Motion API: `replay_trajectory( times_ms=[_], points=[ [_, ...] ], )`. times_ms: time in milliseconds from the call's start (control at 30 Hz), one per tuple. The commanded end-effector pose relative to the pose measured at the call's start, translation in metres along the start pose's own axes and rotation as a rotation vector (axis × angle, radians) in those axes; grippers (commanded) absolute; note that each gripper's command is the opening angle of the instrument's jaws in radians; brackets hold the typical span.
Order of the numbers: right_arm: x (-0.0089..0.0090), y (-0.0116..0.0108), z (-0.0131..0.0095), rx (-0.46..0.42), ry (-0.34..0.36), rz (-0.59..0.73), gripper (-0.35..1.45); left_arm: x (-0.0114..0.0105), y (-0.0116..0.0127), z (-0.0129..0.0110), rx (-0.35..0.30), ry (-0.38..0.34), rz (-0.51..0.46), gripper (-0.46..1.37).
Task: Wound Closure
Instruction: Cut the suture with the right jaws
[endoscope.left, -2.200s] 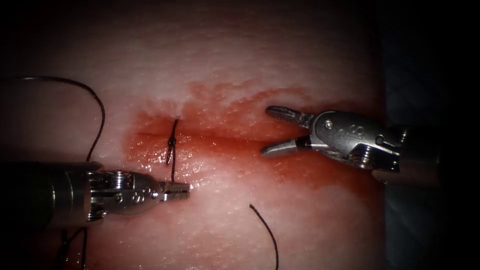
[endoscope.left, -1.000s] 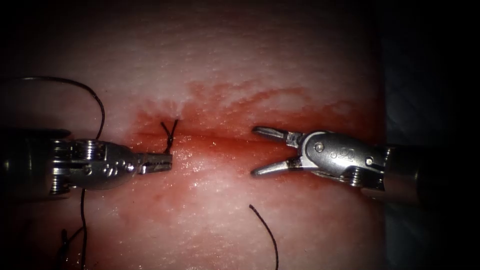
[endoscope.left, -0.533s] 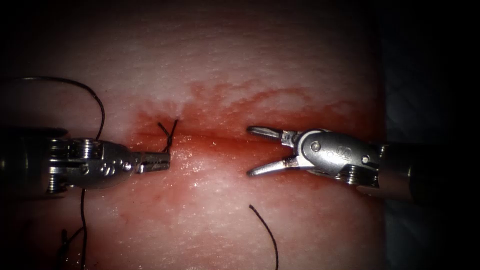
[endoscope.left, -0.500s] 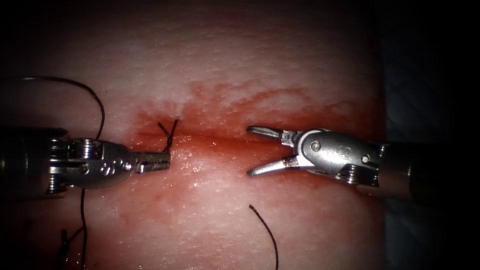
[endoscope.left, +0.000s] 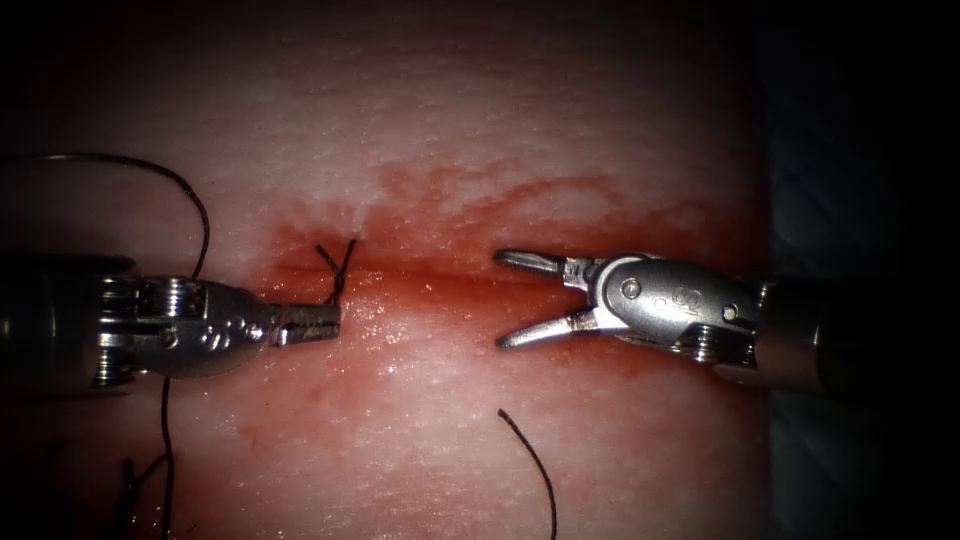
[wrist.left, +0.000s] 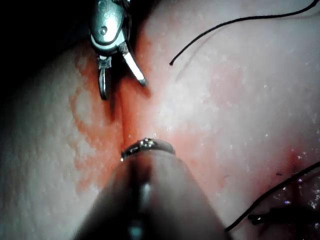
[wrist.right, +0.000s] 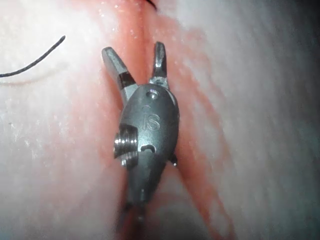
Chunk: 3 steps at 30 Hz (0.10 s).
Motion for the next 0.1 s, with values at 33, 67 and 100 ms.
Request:
replay_trajectory(
  times_ms=[33, 67, 100],
  points=[
    [0.0001, 0.0000, 0.0000, 0.001, 0.000, 0.000, 1.05, 0.0000, 0.0000, 0.0000, -0.002, -0.001, 0.002, -0.35],
    [0.0001, -0.0001, 0.0000, 0.001, 0.000, 0.000, 1.05, 0.0000, 0.0000, 0.0000, -0.002, -0.001, 0.002, -0.35],
    [0.0001, -0.0001, 0.0000, 0.001, 0.000, 0.000, 1.05, 0.0000, 0.0000, 0.0000, -0.002, -0.001, 0.002, -0.35]
  ],
)
